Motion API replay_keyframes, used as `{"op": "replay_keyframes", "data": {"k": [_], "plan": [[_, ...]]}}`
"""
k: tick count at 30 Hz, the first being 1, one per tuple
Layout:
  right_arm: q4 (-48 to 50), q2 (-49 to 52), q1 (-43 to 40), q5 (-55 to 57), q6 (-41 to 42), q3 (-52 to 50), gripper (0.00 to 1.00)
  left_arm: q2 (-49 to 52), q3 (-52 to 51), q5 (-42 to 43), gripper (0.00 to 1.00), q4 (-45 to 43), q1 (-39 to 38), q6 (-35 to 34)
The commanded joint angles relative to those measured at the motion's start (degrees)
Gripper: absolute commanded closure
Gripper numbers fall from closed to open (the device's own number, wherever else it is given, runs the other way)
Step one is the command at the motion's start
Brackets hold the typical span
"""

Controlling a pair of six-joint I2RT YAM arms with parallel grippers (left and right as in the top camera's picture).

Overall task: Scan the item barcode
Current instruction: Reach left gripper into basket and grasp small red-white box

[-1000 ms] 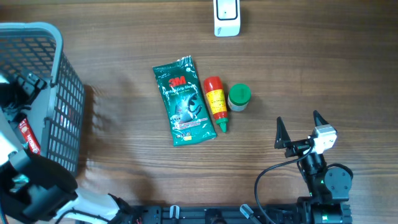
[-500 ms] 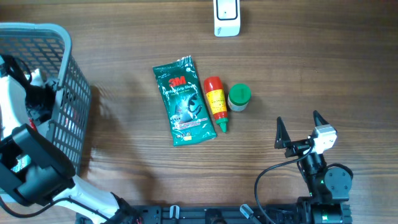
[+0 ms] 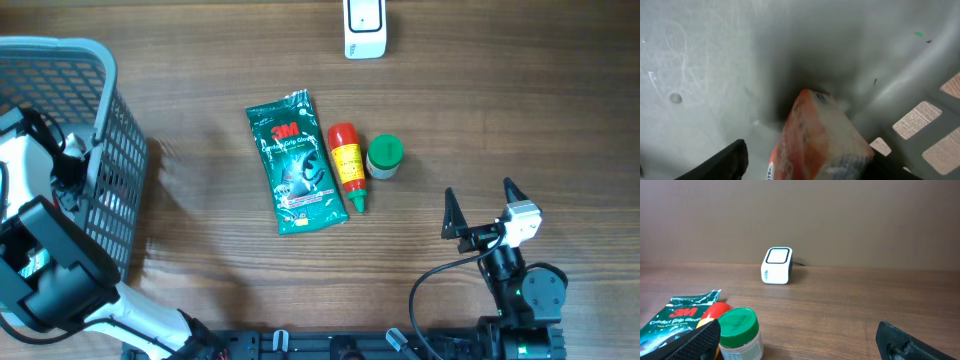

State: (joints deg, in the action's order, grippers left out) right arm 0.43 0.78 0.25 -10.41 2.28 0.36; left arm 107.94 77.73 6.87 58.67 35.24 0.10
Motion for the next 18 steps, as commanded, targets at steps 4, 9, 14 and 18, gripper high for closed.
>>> {"op": "replay_keyframes", "data": {"k": [4,9,14,18], "plan": [[0.28,-0.5,0.28,0.55,-0.7,-0.07,0.0,0.63,-0.63,0.11,0.56,0.74,-0.09,-1.25],[0.26,-0.5,0.28,0.55,-0.68,-0.07,0.0,0.48,-0.02,-0.15,0.82,1.99,-0.09,-2.12],[0.26,-0.5,0.28,0.55,-0.68,-0.07,0.01,-1.16,10.88,-0.63,0.96,8.31,0.02,-6.82],[0.28,-0.5,0.28,0.55,-0.68,-0.07,0.0,-4.28,25.2,-1.44,0.96,15.61,0.02,-8.33]]}}
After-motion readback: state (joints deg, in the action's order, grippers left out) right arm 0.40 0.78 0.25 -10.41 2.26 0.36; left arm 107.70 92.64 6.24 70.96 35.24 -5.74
